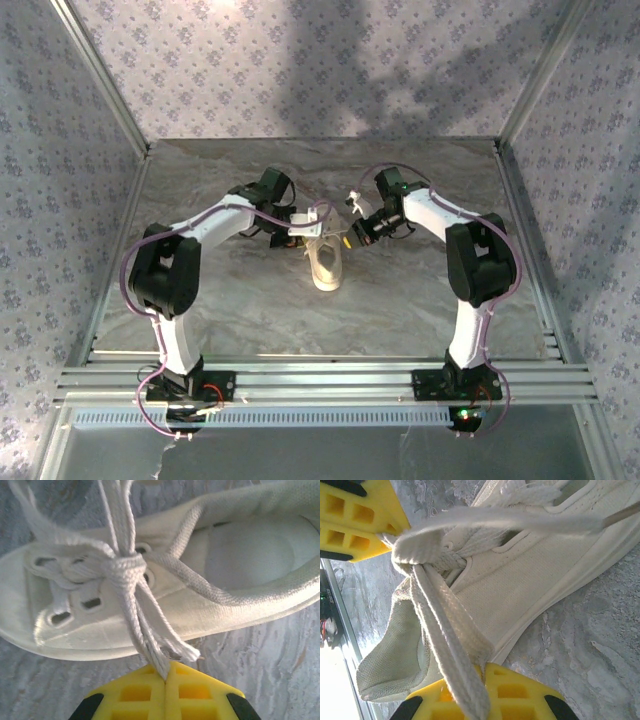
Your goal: Tie the shoes
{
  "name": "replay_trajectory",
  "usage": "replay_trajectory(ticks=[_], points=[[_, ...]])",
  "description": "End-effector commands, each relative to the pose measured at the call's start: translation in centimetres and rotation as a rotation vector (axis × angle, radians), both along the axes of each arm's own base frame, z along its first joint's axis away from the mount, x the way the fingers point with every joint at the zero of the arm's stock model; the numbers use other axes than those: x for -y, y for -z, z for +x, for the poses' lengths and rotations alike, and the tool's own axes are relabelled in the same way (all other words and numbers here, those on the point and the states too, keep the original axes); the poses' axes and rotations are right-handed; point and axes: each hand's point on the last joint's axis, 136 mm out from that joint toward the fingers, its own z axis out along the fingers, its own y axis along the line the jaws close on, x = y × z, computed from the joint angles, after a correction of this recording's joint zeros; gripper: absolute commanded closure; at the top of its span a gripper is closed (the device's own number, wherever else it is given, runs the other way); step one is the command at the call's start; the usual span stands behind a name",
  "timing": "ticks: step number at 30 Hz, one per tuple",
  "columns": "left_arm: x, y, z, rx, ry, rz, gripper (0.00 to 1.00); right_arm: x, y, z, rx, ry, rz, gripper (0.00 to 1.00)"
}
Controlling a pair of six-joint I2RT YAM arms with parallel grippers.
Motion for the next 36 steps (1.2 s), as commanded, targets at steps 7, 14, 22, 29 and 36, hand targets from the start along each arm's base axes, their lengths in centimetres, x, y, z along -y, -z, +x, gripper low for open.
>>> replay_trajectory(ticks=[7, 14, 22, 29, 36], points=[[-2.1, 1.0, -0.1, -0.043, -0.096, 0.028, 1.0, 2.1, 2.9, -0.1, -0.149, 0.086, -0.086, 1.0], [-3.1, 1.8, 0.6, -0.062, -0.161, 0.04, 1.0, 2.8, 3.2, 0.8, -0.154, 0.128, -0.098, 1.0], [-4.0, 3.0, 0.8, -0.097, -0.218, 0.056, 1.0, 3.6, 4.2, 1.5, -0.21, 0.187, -0.078, 1.0], [-4.8, 4.0, 0.1, -0.13, -0.255, 0.075, 1.0, 4.1, 4.9, 1.3, -0.252, 0.216, -0.057, 1.0], [-5.5, 4.8, -0.3, -0.147, -0.285, 0.097, 1.0, 4.4, 5.9, 0.7, -0.286, 0.215, -0.061, 1.0]])
